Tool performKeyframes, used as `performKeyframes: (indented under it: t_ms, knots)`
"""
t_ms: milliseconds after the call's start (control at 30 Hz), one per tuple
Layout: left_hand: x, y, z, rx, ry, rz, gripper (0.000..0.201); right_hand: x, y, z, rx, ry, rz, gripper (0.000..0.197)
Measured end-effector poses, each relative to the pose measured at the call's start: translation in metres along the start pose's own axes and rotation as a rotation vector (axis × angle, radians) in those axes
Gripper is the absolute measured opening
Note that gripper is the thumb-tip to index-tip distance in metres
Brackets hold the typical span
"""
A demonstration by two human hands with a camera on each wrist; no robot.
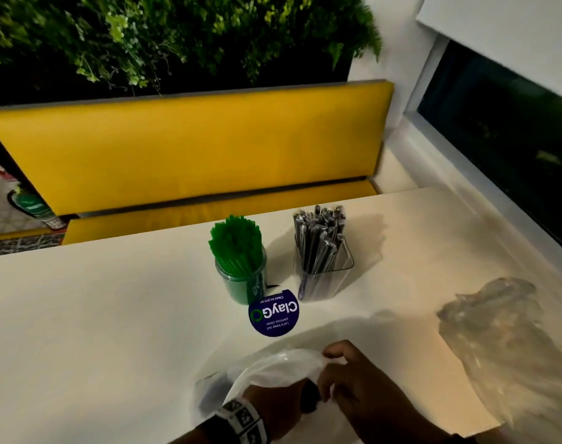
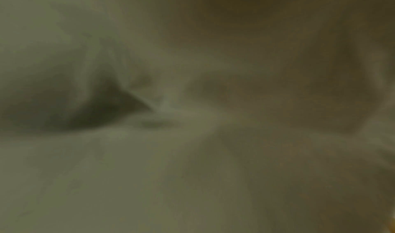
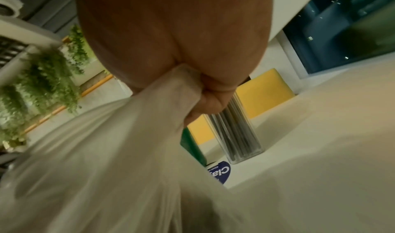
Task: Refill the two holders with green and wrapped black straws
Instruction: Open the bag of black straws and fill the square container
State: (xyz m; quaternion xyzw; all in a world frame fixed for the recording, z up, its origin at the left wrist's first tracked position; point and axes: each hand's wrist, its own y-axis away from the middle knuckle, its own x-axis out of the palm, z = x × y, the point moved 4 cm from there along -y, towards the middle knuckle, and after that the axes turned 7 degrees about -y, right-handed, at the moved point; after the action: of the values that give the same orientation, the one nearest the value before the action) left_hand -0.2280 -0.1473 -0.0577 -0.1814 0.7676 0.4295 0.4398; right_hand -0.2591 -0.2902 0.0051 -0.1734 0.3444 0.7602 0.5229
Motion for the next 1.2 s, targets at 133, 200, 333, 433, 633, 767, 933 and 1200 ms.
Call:
performKeyframes:
  t_ms: [133, 200, 333, 433, 633, 767, 933, 1200]
  knots:
    - [-0.031, 0.002, -0.009, 0.091, 0.106, -0.098, 0.038, -0.005, 0.004, -0.005, 0.057, 0.052, -0.109, 0.033]
    - [-0.039, 0.008, -0.014, 0.133, 0.021, -0.027, 0.037, -0.008, 0.004, -0.012, 0.105, 0.059, -0.163, 0.031]
    - [-0.034, 0.007, -0.018, 0.160, 0.346, 0.077, 0.037, -0.013, 0.005, -0.025, 0.153, 0.050, -0.191, 0.028]
    - [-0.044, 0.010, -0.021, 0.213, 0.555, 0.048, 0.039, -0.013, 0.008, -0.036, 0.173, 0.001, -0.190, 0.018]
    - [-0.111, 0.035, -0.022, 0.342, 1.031, -0.066, 0.014, -0.022, -0.001, -0.052, 0.210, 0.070, -0.194, 0.072]
    - [-0.206, 0.031, -0.008, 0.348, 1.457, -0.441, 0.016, -0.045, -0.019, -0.036, 0.100, 0.464, -0.335, 0.098]
    - [-0.250, -0.035, -0.002, 0.091, 1.723, -0.698, 0.011, -0.071, -0.053, -0.018, 0.142, 0.534, -0.306, 0.086]
    - [-0.251, -0.099, 0.020, -0.159, 1.633, -0.924, 0.019, -0.067, -0.056, -0.016, -0.032, 0.644, -0.475, 0.084]
